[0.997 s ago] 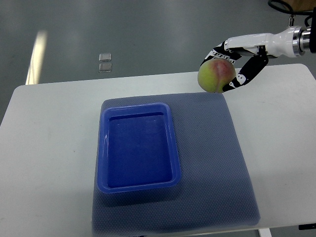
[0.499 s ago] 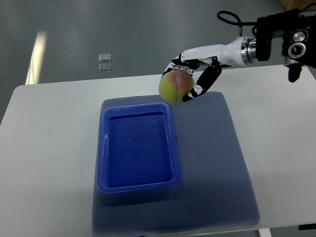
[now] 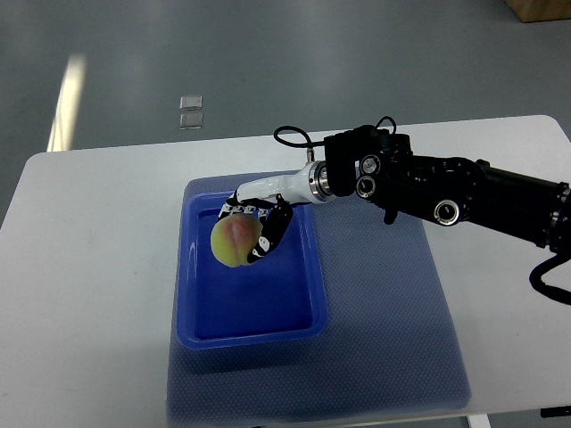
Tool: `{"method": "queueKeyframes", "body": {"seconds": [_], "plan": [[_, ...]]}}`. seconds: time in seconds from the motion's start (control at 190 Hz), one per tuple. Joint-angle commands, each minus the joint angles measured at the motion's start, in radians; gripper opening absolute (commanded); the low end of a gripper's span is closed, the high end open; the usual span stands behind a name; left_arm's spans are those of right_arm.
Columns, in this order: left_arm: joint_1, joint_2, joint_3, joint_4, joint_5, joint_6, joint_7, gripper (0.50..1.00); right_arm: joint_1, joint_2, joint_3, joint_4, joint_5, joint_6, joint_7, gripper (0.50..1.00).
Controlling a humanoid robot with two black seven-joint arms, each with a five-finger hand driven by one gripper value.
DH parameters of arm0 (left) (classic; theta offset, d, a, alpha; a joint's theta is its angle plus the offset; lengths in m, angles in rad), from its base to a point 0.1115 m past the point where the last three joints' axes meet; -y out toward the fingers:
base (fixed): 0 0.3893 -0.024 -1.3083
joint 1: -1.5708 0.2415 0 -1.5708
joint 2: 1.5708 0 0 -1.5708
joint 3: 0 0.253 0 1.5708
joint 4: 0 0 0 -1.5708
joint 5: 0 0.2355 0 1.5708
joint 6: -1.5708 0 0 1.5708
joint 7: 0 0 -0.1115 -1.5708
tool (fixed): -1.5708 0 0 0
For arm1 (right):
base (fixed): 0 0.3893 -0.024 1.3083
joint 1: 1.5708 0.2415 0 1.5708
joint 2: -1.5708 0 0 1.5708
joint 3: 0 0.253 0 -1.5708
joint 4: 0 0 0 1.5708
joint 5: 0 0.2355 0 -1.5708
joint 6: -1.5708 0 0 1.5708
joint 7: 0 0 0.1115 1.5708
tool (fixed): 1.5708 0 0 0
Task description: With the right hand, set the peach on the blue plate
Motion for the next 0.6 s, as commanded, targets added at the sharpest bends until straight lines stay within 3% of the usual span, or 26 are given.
{"method": "queueKeyframes", "body": {"seconds": [0.0, 0.163, 0.226, 0.331, 0.383, 0.467, 0.593], "plan": [[0.000, 0.000, 0.000, 0.000, 0.000, 0.000, 0.000, 1.000, -0.021, 0.036, 0.000, -0.032, -0.003, -0.004, 0.001, 0.502], [0.000, 0.000, 0.000, 0.000, 0.000, 0.000, 0.000, 1.000, -0.051, 0.053, 0.000, -0.081, -0.046, -0.035, 0.001, 0.533], [0.000, 0.000, 0.000, 0.000, 0.000, 0.000, 0.000, 1.000, -0.068, 0.053, 0.000, -0.091, -0.063, -0.036, 0.001, 0.627], [0.000, 0.000, 0.000, 0.000, 0.000, 0.000, 0.000, 1.000, -0.073, 0.053, 0.000, -0.091, -0.063, -0.044, 0.002, 0.831], [0.000, 0.000, 0.000, 0.000, 0.000, 0.000, 0.000, 1.000, -0.073, 0.053, 0.002, -0.091, -0.063, -0.049, 0.004, 0.895], [0.000, 0.000, 0.000, 0.000, 0.000, 0.000, 0.000, 1.000, -0.070, 0.053, 0.008, -0.090, -0.062, -0.049, 0.004, 0.926], [0.000, 0.000, 0.000, 0.003, 0.000, 0.000, 0.000, 1.000, -0.053, 0.036, 0.022, -0.081, -0.049, -0.047, 0.004, 0.930]]}}
